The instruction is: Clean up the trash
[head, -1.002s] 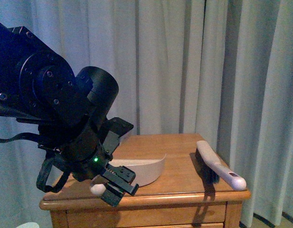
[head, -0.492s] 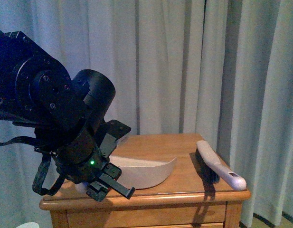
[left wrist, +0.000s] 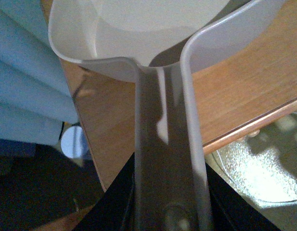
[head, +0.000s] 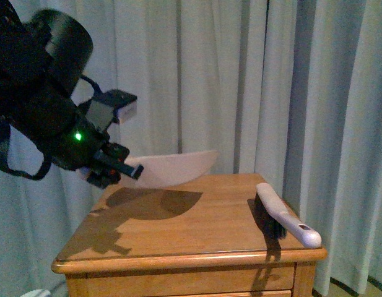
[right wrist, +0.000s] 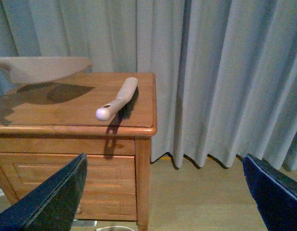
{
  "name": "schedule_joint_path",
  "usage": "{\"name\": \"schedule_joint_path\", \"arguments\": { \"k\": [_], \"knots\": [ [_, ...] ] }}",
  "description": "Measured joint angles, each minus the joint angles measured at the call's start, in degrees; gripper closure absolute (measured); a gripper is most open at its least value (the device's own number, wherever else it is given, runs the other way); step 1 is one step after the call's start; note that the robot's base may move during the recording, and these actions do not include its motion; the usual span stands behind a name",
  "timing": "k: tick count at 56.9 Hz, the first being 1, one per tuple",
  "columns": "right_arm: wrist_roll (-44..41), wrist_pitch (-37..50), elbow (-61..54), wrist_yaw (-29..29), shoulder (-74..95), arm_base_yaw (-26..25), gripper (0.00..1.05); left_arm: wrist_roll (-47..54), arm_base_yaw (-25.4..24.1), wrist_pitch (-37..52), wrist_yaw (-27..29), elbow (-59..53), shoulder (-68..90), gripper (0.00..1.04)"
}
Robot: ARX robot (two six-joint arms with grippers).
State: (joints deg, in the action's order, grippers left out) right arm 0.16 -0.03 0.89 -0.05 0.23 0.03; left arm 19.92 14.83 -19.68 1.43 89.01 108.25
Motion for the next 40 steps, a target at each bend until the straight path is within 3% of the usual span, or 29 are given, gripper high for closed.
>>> {"name": "schedule_joint_path", "arguments": {
  "k": [24, 40],
  "knots": [
    [-0.02, 0.00, 0.00, 0.00, 0.00, 0.00, 0.07, 5.20, -5.60, 5.62, -10.99, -9.90, -18.86, 0.77],
    [-0.02, 0.00, 0.00, 0.00, 0.00, 0.00, 0.07, 6.84, -13.84, 6.60, -18.84, -18.45, -30.67, 0.77]
  ]
}}
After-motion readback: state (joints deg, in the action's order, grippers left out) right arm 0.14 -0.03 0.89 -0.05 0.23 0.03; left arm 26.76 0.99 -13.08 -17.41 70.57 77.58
